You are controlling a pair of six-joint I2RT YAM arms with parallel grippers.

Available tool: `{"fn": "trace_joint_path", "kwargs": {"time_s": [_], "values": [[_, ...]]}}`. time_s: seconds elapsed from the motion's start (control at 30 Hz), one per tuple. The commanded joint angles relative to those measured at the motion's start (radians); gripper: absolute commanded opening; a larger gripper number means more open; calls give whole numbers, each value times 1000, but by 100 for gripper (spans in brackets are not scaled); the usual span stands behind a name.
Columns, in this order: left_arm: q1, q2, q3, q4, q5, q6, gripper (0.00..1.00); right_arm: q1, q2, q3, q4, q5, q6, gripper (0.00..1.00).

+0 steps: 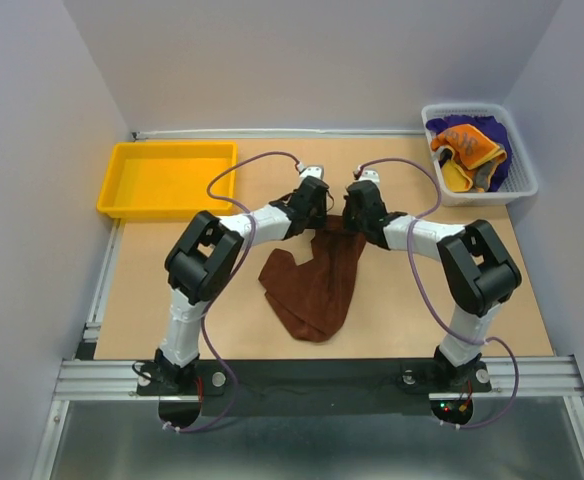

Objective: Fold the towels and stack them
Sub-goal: Flatten out the crumpled towel

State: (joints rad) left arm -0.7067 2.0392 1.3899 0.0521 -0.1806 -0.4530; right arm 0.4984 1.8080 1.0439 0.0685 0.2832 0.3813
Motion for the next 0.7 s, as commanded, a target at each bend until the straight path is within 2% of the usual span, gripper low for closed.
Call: {"fn": "trace_joint_path", "kwargs": {"time_s": [0.0, 0.4, 0.47, 0.5, 0.57, 0.6, 0.67], "values": [[-22, 16, 67, -26, -69, 36, 48, -3, -56, -27, 83, -9, 4, 1], [-66, 150, 129, -90, -177, -18, 49, -3, -111, -108, 132, -35, 25, 1], [-66, 162, 124, -90, -184, -32, 36, -4, -125, -126, 139, -27, 24, 1], [-66, 165, 124, -92, -186, -32, 21, -4, -139, -133, 140, -24, 21, 0], [-65, 165, 126, -92, -204, -30, 6, -6, -154, -148, 146, -18, 16, 0], [-63, 162, 126, -92, -214, -26, 0, -9, -160, -153, 148, -16, 14, 0], [-53, 138, 129, -92, -232, -7, 0, -18, -190, -159, 149, -4, 4, 1]]}}
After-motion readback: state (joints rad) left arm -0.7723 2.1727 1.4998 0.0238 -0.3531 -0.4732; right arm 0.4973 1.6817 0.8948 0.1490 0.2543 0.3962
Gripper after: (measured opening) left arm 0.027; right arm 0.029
